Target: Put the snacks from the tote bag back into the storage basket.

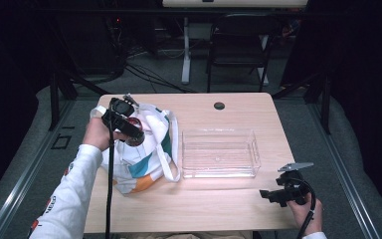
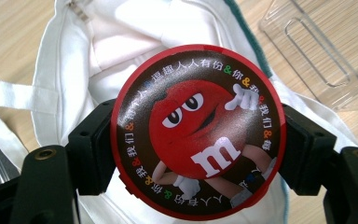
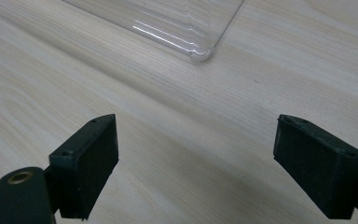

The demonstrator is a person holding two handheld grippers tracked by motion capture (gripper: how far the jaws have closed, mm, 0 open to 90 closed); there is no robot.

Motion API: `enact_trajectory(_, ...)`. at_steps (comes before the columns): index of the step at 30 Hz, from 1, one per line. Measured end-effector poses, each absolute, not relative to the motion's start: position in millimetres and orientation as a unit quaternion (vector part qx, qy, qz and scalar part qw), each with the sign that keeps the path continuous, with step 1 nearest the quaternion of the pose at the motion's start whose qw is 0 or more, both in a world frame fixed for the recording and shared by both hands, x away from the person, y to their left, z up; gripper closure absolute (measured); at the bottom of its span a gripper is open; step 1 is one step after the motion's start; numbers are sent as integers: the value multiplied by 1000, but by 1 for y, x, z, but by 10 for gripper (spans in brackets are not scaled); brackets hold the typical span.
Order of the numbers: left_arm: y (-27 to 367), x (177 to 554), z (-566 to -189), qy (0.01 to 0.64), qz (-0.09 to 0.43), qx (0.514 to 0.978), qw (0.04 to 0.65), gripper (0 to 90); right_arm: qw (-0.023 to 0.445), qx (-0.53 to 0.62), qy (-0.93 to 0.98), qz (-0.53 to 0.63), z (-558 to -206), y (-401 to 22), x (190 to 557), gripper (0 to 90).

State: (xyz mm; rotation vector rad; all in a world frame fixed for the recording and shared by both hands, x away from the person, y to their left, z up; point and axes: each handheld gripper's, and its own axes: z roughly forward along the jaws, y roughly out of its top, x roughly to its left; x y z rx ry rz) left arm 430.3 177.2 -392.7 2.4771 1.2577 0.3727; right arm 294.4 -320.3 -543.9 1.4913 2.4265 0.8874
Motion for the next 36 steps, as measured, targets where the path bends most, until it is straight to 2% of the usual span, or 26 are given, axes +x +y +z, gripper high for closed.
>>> enact_trajectory(22, 128, 424, -359, 379, 136, 898, 178, 259, 78, 497, 811, 299, -543, -320, 294, 137)
enact_trajectory(36, 95, 422, -352, 346, 134, 909, 189, 258, 80, 497, 810, 300, -543, -320, 294, 138)
